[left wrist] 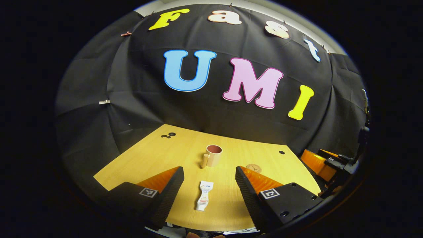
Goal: Put the toothbrush and toothpaste on the desktop into the cup, then pick up the cup and place it on the coaster on the desktop.
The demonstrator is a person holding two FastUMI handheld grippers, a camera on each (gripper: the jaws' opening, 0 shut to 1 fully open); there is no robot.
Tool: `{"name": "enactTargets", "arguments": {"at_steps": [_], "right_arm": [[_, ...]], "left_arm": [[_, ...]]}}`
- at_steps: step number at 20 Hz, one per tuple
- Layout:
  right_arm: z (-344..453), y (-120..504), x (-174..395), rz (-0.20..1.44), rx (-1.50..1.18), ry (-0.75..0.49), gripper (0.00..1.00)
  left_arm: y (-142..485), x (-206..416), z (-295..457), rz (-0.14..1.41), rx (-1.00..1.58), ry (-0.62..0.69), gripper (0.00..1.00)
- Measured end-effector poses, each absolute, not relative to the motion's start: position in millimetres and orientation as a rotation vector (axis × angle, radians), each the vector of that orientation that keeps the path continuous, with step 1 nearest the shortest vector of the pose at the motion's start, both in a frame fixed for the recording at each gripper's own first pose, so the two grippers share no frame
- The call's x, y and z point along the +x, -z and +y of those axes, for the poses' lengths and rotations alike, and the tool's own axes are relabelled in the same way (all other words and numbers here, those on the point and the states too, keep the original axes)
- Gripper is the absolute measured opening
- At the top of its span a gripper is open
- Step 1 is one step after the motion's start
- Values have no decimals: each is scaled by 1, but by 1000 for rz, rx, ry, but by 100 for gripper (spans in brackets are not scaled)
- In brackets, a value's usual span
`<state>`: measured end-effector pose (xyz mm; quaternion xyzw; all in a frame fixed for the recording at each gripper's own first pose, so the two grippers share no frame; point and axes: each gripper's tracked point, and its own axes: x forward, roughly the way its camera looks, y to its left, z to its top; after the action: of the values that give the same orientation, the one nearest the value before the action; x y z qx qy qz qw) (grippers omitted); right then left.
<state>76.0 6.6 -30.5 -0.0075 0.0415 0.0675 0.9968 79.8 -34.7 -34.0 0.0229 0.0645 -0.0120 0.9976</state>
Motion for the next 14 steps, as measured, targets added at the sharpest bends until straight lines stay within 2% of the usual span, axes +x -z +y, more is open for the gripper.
{"name": "enactTargets", "arguments": {"at_steps": [8, 14], "right_arm": [[7, 46, 103, 125, 5, -174, 98], [5, 60, 123, 155, 11, -206, 97]], "left_arm": [[67, 116, -36, 205, 87, 24, 97], [118, 144, -32, 335, 124, 6, 97]]}}
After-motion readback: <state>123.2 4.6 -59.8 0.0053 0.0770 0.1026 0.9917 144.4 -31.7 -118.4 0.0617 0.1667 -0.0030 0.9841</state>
